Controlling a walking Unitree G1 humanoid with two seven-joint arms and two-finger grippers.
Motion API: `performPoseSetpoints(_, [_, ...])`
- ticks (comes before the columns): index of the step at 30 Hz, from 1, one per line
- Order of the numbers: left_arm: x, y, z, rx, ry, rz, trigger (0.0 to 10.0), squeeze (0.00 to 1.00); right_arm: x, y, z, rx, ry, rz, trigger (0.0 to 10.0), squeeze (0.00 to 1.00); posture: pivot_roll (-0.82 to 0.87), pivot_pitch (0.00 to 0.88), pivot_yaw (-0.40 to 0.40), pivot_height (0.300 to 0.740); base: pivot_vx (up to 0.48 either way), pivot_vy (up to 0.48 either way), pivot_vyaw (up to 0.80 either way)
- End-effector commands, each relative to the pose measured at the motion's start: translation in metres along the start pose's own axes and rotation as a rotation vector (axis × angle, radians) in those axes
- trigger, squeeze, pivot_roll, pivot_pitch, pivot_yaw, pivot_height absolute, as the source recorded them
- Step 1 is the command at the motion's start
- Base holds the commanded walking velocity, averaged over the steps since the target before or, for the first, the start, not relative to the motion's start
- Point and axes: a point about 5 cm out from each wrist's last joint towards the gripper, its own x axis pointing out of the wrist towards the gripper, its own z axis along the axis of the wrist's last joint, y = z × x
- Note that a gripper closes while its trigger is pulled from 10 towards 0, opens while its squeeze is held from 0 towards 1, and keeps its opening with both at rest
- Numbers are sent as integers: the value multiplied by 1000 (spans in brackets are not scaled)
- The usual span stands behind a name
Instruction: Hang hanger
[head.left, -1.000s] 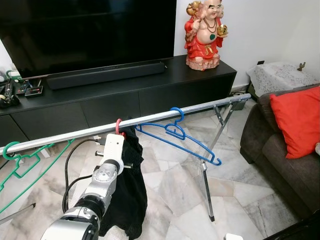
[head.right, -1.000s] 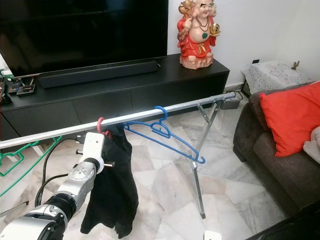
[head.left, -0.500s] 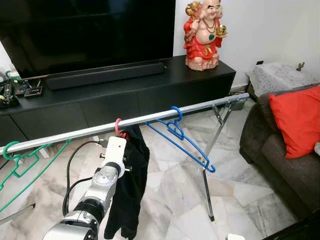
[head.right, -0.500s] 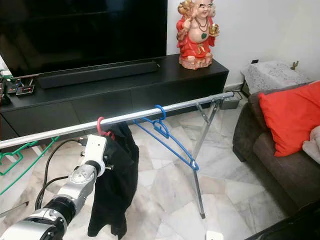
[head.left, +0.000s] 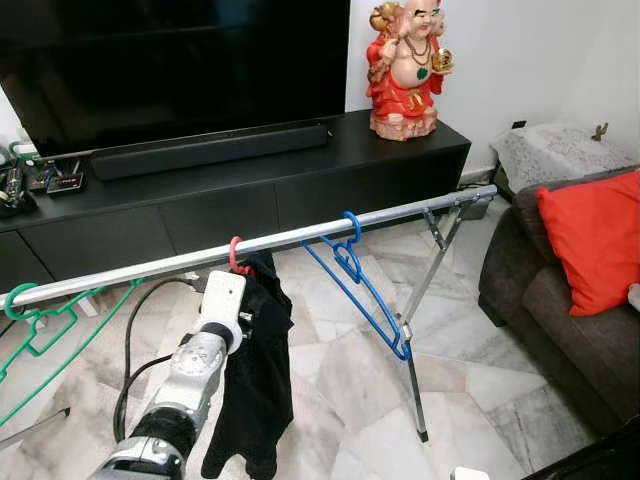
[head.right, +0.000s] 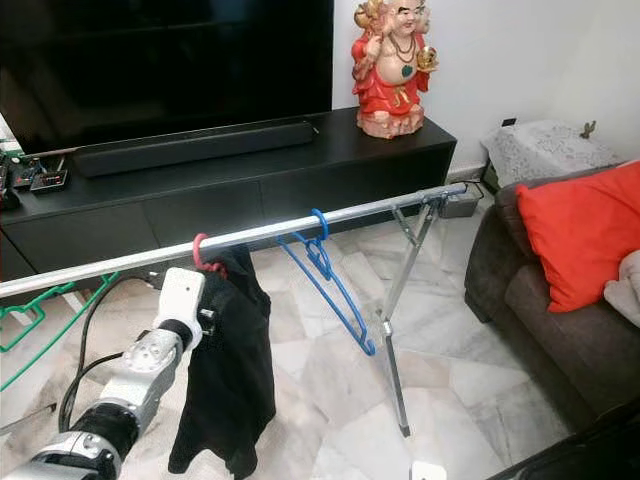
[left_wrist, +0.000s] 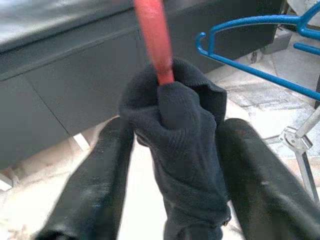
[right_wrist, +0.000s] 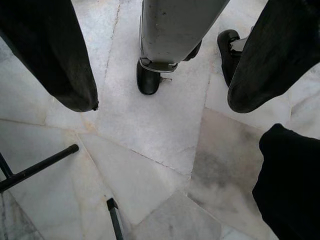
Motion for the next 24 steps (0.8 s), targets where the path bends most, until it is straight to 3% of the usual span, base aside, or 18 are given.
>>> performPoseSetpoints(1, [-4, 6, 2, 3, -13, 0, 10000, 1000, -1, -1, -7, 15, 25, -3, 10000, 0, 50, 52, 26, 740, 0, 0, 0])
performPoseSetpoints(10, [-29, 19, 8, 15, -64, -60, 10000, 1000, -1, 2, -8, 14, 28, 2, 10000, 0, 56, 53, 28, 740, 0, 0, 0])
performPoseSetpoints(18, [-60, 36, 13, 70, -91, -131, 10000, 1000, 0, 9, -7, 12, 22, 10, 10000, 0, 59, 47, 32, 740, 0, 0, 0])
performPoseSetpoints(19, [-70, 44, 3, 104, -53, -141, 10000, 851, 0, 8, -7, 12, 22, 10, 10000, 0, 60, 44, 34, 740, 0, 0, 0])
performPoseSetpoints(20, [-74, 46, 0, 119, -37, -143, 10000, 851, -1, 8, -8, 11, 23, 9, 10000, 0, 60, 44, 34, 740, 0, 0, 0])
performPoseSetpoints(21, [-79, 49, -5, 131, -15, -139, 10000, 318, -1, 8, -8, 11, 23, 9, 10000, 0, 60, 44, 34, 740, 0, 0, 0])
performPoseSetpoints(22, [-81, 51, -8, 137, -3, -134, 10000, 0, -1, 8, -8, 10, 23, 9, 10000, 0, 60, 44, 34, 740, 0, 0, 0])
performPoseSetpoints(24, [-89, 56, -20, 140, 43, -114, 10000, 0, -1, 6, -8, 11, 24, 8, 10000, 0, 59, 40, 36, 740, 0, 0, 0])
